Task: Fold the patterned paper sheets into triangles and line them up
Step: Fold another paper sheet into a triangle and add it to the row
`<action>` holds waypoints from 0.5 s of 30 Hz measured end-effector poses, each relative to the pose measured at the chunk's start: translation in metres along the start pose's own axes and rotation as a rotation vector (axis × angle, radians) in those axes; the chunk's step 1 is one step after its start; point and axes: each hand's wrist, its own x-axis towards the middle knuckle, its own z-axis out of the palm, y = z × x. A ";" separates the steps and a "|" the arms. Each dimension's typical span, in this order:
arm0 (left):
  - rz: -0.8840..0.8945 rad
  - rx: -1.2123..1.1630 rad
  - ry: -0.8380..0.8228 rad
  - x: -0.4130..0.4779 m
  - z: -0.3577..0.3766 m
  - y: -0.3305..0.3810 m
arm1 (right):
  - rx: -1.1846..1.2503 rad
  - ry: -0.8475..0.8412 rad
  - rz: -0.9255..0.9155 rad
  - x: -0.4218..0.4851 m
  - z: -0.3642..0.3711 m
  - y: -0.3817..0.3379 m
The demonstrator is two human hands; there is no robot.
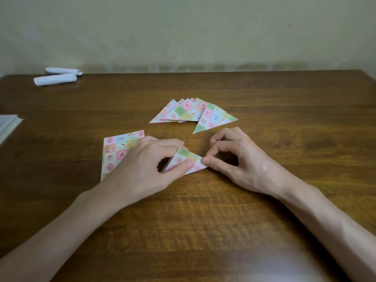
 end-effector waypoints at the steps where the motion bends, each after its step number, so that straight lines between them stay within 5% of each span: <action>1: -0.030 -0.005 0.007 0.000 0.001 0.000 | -0.011 0.010 0.008 0.001 0.002 -0.001; 15: -0.036 -0.031 0.008 0.004 0.006 -0.006 | -0.133 0.087 0.052 0.003 0.014 -0.008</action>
